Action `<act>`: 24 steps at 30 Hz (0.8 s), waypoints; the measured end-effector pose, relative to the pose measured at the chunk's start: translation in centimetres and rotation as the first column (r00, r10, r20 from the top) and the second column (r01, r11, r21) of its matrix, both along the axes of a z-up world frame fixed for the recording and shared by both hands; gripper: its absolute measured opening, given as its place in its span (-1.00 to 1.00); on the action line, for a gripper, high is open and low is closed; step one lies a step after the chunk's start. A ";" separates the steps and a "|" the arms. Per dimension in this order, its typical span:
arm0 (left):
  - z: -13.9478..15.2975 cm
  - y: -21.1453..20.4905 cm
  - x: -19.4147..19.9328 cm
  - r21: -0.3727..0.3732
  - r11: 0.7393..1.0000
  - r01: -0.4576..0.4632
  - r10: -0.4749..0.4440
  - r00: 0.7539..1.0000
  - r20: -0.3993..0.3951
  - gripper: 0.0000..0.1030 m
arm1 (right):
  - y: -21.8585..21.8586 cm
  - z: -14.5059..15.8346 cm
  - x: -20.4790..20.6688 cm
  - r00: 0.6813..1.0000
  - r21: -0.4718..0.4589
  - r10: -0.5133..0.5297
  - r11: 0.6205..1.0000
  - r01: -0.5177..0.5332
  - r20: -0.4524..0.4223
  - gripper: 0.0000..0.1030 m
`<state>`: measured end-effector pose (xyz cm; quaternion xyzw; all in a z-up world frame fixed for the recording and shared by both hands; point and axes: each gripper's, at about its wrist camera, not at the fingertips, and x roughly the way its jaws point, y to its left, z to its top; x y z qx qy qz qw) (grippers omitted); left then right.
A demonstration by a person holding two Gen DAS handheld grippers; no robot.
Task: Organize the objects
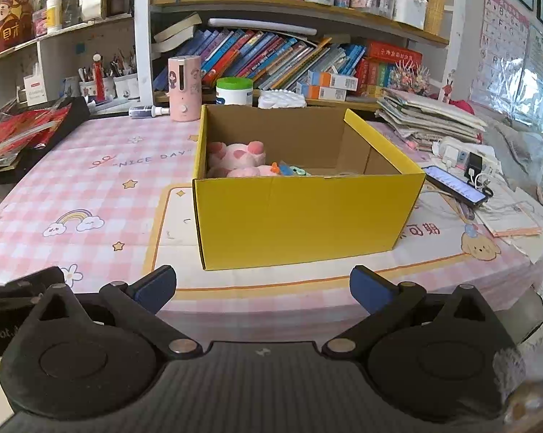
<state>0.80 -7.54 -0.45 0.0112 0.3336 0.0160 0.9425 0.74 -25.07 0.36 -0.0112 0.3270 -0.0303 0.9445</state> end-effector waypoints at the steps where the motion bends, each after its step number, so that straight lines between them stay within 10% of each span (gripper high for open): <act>1: 0.0 -0.1 0.0 0.004 1.000 -0.003 0.003 1.000 0.002 0.97 | -0.1 0.0 0.0 1.000 0.002 -0.005 1.000 0.005 -0.001 1.00; 24: 0.4 0.1 -0.3 -0.011 0.998 -0.067 0.067 0.998 -0.019 1.00 | -0.6 0.7 -0.3 1.000 0.013 -0.003 1.000 0.002 0.003 1.00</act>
